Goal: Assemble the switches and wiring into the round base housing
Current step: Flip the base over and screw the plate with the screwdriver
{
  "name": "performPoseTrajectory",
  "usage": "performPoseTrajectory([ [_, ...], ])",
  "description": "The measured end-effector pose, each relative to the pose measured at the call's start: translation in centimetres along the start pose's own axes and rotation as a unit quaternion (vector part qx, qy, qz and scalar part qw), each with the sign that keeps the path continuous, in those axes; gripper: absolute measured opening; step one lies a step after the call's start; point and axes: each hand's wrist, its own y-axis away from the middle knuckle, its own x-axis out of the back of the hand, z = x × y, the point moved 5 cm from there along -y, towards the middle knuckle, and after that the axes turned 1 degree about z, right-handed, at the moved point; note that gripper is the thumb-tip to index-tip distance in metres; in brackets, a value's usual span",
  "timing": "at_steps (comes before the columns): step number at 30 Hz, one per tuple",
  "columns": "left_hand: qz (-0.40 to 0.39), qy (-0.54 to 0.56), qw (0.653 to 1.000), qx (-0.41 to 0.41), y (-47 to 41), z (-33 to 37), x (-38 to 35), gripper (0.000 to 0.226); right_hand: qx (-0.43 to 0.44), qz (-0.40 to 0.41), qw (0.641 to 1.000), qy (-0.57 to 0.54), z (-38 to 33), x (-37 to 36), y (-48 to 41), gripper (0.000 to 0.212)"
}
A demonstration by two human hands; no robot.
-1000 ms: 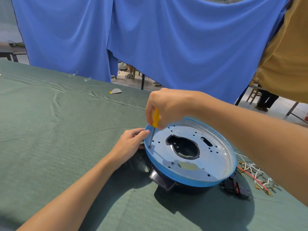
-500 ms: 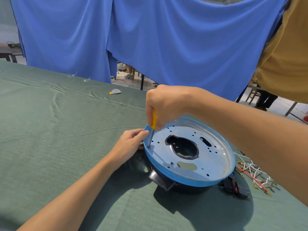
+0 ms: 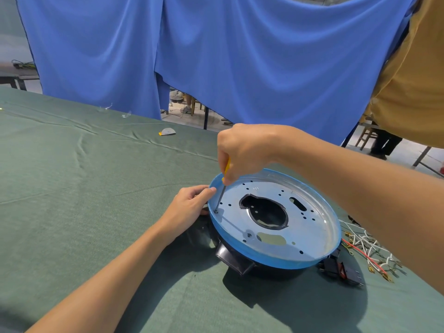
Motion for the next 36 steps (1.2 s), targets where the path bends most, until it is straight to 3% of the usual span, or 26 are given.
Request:
performPoseTrajectory([
  [2,-0.003,0.0,1.0,0.001,0.0,0.1,0.0,0.028,0.022,0.023,0.999,-0.007,-0.2,0.3,0.0,0.009],
  [5,-0.001,0.002,1.0,0.003,-0.1,-0.1,0.0,0.028,0.017,0.025,0.999,-0.026,-0.1,-0.1,-0.2,0.017],
  [9,-0.001,0.01,1.0,-0.002,-0.2,-0.1,0.0,0.026,-0.037,-0.003,0.999,0.0,0.5,-0.2,-0.2,0.054],
  [16,-0.001,0.01,1.0,-0.003,0.0,0.1,0.0,0.029,0.015,0.03,0.999,-0.009,-0.1,0.6,0.1,0.008],
  [18,0.003,0.016,1.0,-0.002,0.0,0.1,0.0,0.031,0.02,0.029,0.999,-0.031,-0.1,0.7,0.2,0.006],
  [20,0.004,0.015,1.0,0.0,-0.1,0.1,0.0,0.032,0.006,0.033,0.999,-0.037,0.0,0.5,0.1,0.017],
  [22,0.002,0.013,1.0,0.001,-0.1,0.1,0.0,0.031,-0.02,0.027,0.999,-0.024,0.3,0.1,-0.1,0.044],
  [24,-0.001,0.018,1.0,0.003,-0.1,0.1,0.0,0.032,-0.043,0.028,0.999,-0.011,0.7,0.0,-0.1,0.053],
  [31,0.006,0.01,1.0,0.002,0.0,0.0,0.1,0.029,0.001,0.002,0.998,-0.059,0.3,0.3,0.7,0.011],
  [36,0.001,0.011,1.0,0.004,0.0,0.1,0.1,0.031,-0.053,0.037,0.998,-0.023,0.8,0.2,0.4,0.056],
])
